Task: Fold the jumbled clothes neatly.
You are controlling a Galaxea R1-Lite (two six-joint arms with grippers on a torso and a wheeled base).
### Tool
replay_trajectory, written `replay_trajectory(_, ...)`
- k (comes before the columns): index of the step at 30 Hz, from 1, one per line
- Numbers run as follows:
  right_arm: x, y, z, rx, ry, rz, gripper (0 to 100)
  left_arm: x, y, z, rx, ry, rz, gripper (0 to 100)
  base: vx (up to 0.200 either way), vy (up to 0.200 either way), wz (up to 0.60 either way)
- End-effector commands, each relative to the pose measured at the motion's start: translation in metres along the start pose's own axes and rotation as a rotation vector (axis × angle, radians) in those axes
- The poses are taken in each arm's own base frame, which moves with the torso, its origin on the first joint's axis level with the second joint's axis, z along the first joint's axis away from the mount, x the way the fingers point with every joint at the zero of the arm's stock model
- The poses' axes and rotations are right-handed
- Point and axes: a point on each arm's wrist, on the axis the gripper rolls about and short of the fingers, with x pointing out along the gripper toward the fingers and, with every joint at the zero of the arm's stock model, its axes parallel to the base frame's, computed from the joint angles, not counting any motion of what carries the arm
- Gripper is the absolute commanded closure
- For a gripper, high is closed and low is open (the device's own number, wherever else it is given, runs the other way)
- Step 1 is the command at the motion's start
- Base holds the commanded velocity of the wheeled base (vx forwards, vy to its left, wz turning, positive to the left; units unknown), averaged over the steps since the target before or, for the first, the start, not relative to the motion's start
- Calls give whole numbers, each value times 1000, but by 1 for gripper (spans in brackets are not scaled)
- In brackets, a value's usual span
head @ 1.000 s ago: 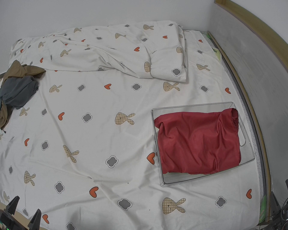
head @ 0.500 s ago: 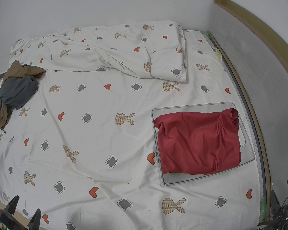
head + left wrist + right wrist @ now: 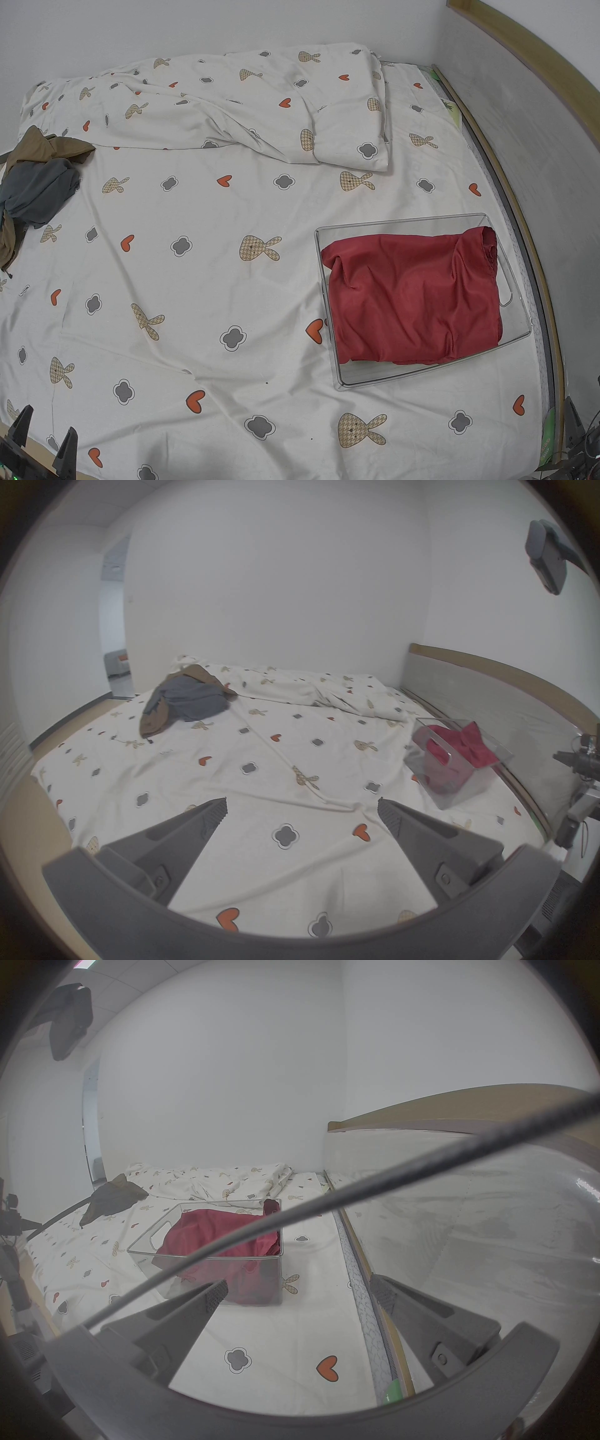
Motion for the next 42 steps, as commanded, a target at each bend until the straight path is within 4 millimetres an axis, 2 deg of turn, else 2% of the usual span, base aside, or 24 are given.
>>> replay_trajectory(1, 0, 0, -5, 1, 5, -2, 0, -4, 1, -2, -26, -115, 40, 0, 0, 0, 0)
replay_trajectory(23, 0, 0, -5, 0, 5, 0, 0, -5, 1, -2, -135, -137, 65, 0, 0, 0, 0)
replay_trajectory(28, 0, 0, -5, 0, 5, 0, 0, -5, 1, -3, 186, -124, 72, 0, 0, 0, 0)
replay_trajectory(30, 0, 0, -5, 0, 5, 0, 0, -5, 1, -3, 245, -122, 74, 0, 0, 0, 0)
replay_trajectory(42, 0, 0, -5, 0, 5, 1, 0, -5, 1, -4, 176, -106, 63, 0, 0, 0, 0)
